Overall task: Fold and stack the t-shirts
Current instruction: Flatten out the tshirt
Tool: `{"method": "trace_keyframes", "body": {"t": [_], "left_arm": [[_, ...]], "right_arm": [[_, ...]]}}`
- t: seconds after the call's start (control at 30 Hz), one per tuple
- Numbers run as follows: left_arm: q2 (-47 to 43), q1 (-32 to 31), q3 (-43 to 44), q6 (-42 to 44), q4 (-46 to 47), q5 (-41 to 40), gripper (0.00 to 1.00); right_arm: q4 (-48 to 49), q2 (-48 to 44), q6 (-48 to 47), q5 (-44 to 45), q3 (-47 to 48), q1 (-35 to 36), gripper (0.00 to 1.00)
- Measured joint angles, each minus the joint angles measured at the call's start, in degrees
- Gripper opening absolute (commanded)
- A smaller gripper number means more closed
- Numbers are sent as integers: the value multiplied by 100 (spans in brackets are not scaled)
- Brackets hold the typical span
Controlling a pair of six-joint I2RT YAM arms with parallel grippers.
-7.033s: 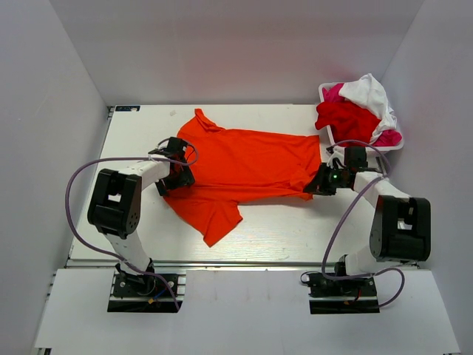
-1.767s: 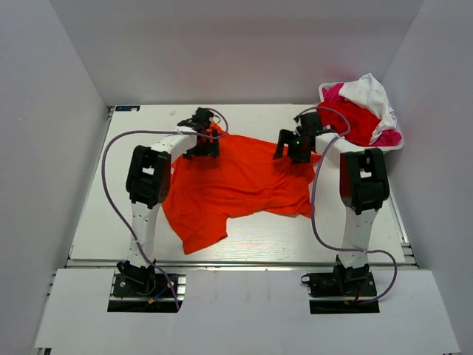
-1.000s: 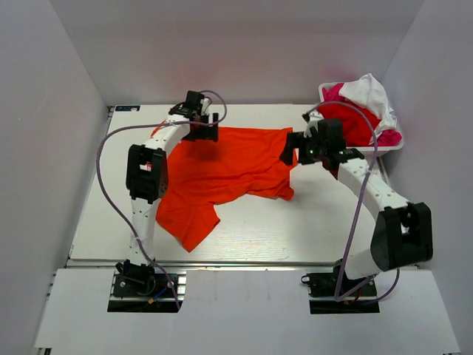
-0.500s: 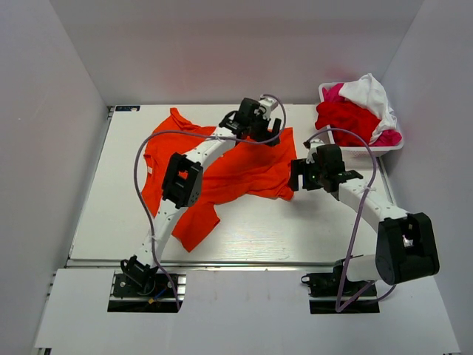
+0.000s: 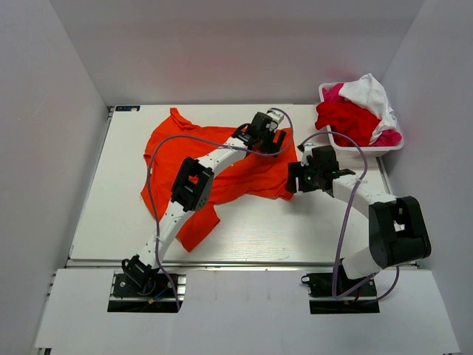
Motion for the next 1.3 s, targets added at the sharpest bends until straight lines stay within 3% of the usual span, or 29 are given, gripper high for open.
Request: {"method": "trace_keyframes", "body": {"t": [0.3, 0.37, 0.4, 0.43, 0.5, 0.6, 0.63, 0.9, 1.3], "left_arm": [[7, -181, 48, -96, -317, -1025, 100], [17, -201, 94, -142, -404, -1139, 100], [31, -212, 133, -164, -459, -1198, 100], [66, -219, 195, -181, -511, -1239, 100], [120, -234, 313, -199, -586, -1316, 100], [160, -243, 389, -240, -660, -1362, 100], [168, -243, 407, -260, -675, -1370, 100], [210, -269, 505, -417, -807, -1499, 100], [306, -267, 664, -704, -909, -1563, 100]], "right_arm": [[138, 315, 179, -284, 0, 4, 60], [140, 369, 201, -302, 0, 4, 54], [153, 380, 216, -306, 0, 4, 49], [173, 391, 225, -315, 0, 4, 37], [229, 407, 262, -337, 0, 4, 33], [321, 466, 308, -396, 0, 4, 16], [341, 492, 315, -413, 0, 4, 0], [227, 295, 385, -533, -192, 4, 0], [-634, -1945, 929, -341, -1410, 7, 0]]}}
